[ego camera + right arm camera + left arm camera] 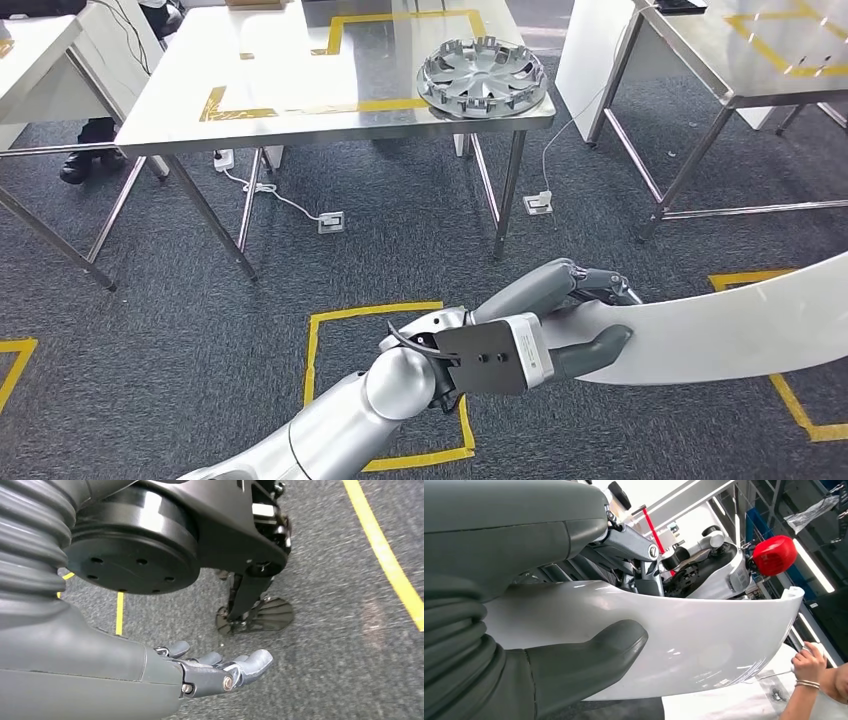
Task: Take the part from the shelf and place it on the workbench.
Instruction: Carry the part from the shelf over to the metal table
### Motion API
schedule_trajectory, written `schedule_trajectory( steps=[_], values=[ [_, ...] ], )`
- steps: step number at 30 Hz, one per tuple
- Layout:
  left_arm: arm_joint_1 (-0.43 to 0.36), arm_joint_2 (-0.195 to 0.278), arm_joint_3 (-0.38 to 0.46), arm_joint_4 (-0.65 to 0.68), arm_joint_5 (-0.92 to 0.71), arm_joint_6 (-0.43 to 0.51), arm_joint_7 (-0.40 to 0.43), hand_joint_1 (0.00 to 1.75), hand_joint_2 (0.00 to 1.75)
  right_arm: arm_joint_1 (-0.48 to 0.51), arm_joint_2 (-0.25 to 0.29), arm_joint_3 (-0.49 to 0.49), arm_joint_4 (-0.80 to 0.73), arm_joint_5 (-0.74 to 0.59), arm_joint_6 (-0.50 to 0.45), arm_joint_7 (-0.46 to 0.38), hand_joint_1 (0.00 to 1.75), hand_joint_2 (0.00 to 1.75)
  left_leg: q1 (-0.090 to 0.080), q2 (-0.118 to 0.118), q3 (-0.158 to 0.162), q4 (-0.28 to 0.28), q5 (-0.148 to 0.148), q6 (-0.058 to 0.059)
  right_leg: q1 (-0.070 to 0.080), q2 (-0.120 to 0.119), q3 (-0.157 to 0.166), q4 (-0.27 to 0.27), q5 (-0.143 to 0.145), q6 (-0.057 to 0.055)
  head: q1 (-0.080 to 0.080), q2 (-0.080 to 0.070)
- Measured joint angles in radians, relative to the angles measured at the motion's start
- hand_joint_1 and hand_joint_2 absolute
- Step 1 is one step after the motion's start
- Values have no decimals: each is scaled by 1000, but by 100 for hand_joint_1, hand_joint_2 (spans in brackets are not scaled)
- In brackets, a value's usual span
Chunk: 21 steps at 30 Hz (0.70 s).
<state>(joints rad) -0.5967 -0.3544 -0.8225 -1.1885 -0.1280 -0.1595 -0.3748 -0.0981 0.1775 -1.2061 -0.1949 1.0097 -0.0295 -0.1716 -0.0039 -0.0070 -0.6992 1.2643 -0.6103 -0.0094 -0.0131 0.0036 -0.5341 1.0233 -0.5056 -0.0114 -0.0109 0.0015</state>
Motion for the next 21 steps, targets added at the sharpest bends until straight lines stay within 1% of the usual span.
schedule_trajectory(
  steps=[1, 2, 3, 4, 5, 7, 8, 9, 10, 12, 13, 14, 15, 17, 18, 19, 21],
  values=[
    [0, 0, 0, 0, 1, 0, 0, 175, 175, 0, 0, 0, 0, -2, 0, 1, 0, 175, 0, 0, 8, -57, 46, 2, -1, 1, 15, 0, -12, 2, 0, 0],
    [-1, 1, 0, 1, 2, 0, -1, 175, 175, -1, 0, 0, 0, -5, 0, 2, 0, 175, 0, 1, 17, -125, 108, 4, 0, 2, 28, 1, -24, 6, -2, 0],
    [-1, 1, 0, 2, 4, 0, -1, 175, 175, -2, 0, -1, 0, -7, 0, 3, 0, 175, -1, 2, 25, -175, 154, 8, 0, 4, 37, 2, -35, 11, -3, 0],
    [-1, 1, 0, 3, 7, -1, -2, 175, 175, -3, 0, -2, 0, -10, 0, 5, 0, 175, -2, 3, 31, -208, 187, 13, 2, 4, 43, 1, -46, 17, -4, 0],
    [-2, 1, 0, 4, 10, -2, -3, 175, 175, -4, 0, -3, 0, -12, 0, 7, 0, 175, -3, 3, 33, -222, 200, 19, 3, 5, 47, 3, -51, 25, -5, 0],
    [-3, -1, 0, 4, 17, -2, -4, 175, 175, -5, 0, -6, 0, -14, -1, 9, 0, 175, -2, 1, 47, -223, 196, 34, 2, 4, 55, 8, -56, 37, -5, 0],
    [-4, -1, 0, 4, 20, -2, -5, 175, 175, -6, 0, -7, 0, -14, -1, 9, 0, 175, -1, 0, 55, -226, 192, 41, 2, 3, 52, 27, -56, 41, -4, 0],
    [-6, -1, 0, 4, 22, -2, -6, 175, 175, -7, 0, -8, 0, -14, -1, 10, 0, 175, 0, -1, 65, -227, 187, 48, 1, 2, 37, 59, -64, 44, -2, 0],
    [-7, -2, 0, 4, 25, -2, -6, 175, 175, -8, 0, -10, 0, -14, 0, 11, 0, 175, 0, -1, 71, -229, 182, 52, 0, 1, 5, 111, -80, 48, -1, 0],
    [-8, -1, -1, 5, 29, -2, -7, 175, 175, -9, 0, -14, 0, -14, 0, 13, 0, 175, -3, -2, 79, -229, 170, 58, 1, 1, -81, 230, -126, 53, 2, 0],
    [-7, -1, -1, 6, 32, -2, -6, 175, 175, -8, 0, -16, 0, -14, 0, 14, 0, 175, -5, -3, 84, -229, 164, 60, 1, 1, -117, 268, -139, 54, 2, 0],
    [-7, -1, -1, 7, 34, -2, -6, 175, 175, -7, 0, -16, 0, -14, 0, 15, 0, 175, -7, -4, 91, -228, 157, 61, 1, 1, -139, 273, -130, 52, 2, 0],
    [-7, -1, -1, 7, 36, -2, -5, 175, 175, -6, 0, -17, 0, -14, 0, 17, 0, 175, -8, -5, 101, -228, 150, 60, 2, 1, -142, 243, -98, 50, 2, 0],
    [-8, -1, -1, 6, 40, -1, -3, 175, 175, -6, 0, -17, 0, -14, 0, 20, 0, 175, -10, -6, 119, -228, 136, 57, 7, 0, -108, 115, 1, 39, 2, 0],
    [-9, -1, -1, 6, 41, 0, -2, 175, 175, -7, -1, -18, 0, -14, 0, 24, 0, 175, -11, -6, 125, -228, 131, 54, 11, -1, -92, 60, 21, 33, 2, 0],
    [-10, -1, -1, 6, 42, 0, 0, 175, 175, -8, -1, -18, 0, -14, 0, 27, 0, 175, -11, -6, 128, -229, 126, 49, 15, -2, -82, 26, 27, 26, 3, 0],
    [-11, -1, -2, 5, 42, 2, 2, 175, 175, -7, -2, -19, 0, -14, 1, 32, 0, 175, -13, -6, 133, -224, 126, 36, 20, -3, -76, 6, 17, 13, 3, 0]
  ],
)
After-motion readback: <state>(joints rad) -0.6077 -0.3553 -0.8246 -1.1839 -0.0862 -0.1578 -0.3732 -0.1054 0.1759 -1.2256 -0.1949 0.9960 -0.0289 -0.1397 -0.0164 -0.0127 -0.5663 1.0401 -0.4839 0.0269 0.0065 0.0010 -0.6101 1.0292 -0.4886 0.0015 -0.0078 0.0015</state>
